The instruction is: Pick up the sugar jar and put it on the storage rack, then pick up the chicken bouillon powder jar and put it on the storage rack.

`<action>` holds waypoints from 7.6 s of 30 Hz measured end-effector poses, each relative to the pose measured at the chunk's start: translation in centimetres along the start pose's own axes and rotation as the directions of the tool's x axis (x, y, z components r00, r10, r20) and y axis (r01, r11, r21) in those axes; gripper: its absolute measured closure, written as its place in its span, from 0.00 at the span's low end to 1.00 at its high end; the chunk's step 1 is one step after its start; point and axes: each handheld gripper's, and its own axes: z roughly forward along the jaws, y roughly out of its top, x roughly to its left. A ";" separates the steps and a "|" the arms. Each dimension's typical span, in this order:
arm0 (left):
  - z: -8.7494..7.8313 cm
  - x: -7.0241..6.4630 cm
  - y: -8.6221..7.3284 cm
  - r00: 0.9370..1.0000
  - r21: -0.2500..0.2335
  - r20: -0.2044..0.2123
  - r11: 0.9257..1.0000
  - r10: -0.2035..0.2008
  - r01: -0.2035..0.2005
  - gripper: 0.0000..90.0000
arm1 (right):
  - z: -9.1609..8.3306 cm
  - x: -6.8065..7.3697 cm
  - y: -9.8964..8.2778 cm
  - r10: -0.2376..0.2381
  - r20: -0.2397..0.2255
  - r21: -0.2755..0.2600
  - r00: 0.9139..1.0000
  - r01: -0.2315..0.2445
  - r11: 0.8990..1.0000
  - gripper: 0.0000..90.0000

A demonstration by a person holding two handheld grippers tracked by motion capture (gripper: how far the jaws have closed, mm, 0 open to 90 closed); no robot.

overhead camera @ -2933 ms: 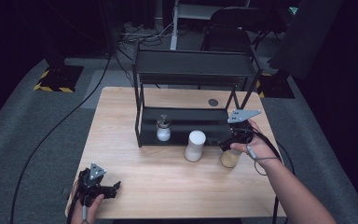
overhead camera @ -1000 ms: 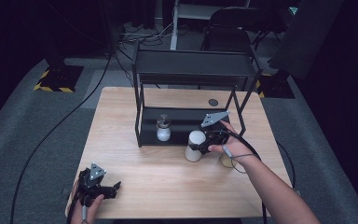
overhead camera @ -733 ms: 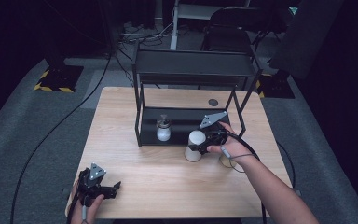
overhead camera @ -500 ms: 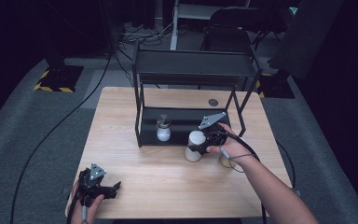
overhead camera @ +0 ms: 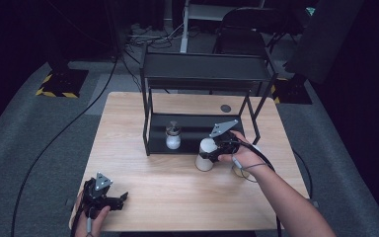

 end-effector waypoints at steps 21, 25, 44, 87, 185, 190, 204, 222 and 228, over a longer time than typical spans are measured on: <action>0.0 0.0 0.0 1.000 0.000 0.001 1.000 0.002 -0.002 0.00 | -2.4 -0.2 1.9 -0.001 0.016 -0.050 1.000 0.002 0.999 0.37; 0.0 0.0 0.0 1.000 0.000 0.001 1.000 0.001 -0.001 0.00 | -2.9 -0.3 2.6 -0.010 0.022 -0.051 1.000 0.012 0.999 0.37; 0.0 0.0 0.0 1.000 0.000 0.001 1.000 0.001 -0.001 0.00 | -3.1 -2.3 5.6 -0.015 0.038 -0.069 0.999 0.018 0.997 0.37; 0.0 0.0 0.0 1.000 0.000 0.006 1.000 0.006 -0.006 0.00 | 4.0 -6.1 5.8 0.041 0.020 0.003 0.999 -0.041 0.999 0.37; 0.0 0.1 0.0 1.000 0.001 0.009 1.000 0.010 -0.010 0.00 | -11.6 -2.2 -12.1 0.062 0.065 -0.109 0.996 -0.054 0.993 0.08; 0.0 0.1 0.0 1.000 0.001 0.008 1.000 0.010 -0.010 0.00 | -10.8 -2.2 -12.4 0.067 0.061 -0.092 0.996 -0.061 0.994 0.09; 0.0 0.1 0.0 1.000 0.001 0.008 1.000 0.010 -0.010 0.00 | -9.3 -2.1 -12.7 0.036 0.059 -0.058 0.998 -0.033 0.998 0.29; 0.0 0.1 0.0 1.000 0.001 0.008 1.000 0.010 -0.010 0.00 | -9.5 -2.5 -12.7 0.039 0.048 -0.068 0.998 -0.036 0.997 0.38; 0.0 0.1 0.0 1.000 0.001 0.008 1.000 0.010 -0.010 0.00 | -10.3 -2.5 -12.1 0.026 0.049 -0.083 0.998 -0.022 0.996 0.38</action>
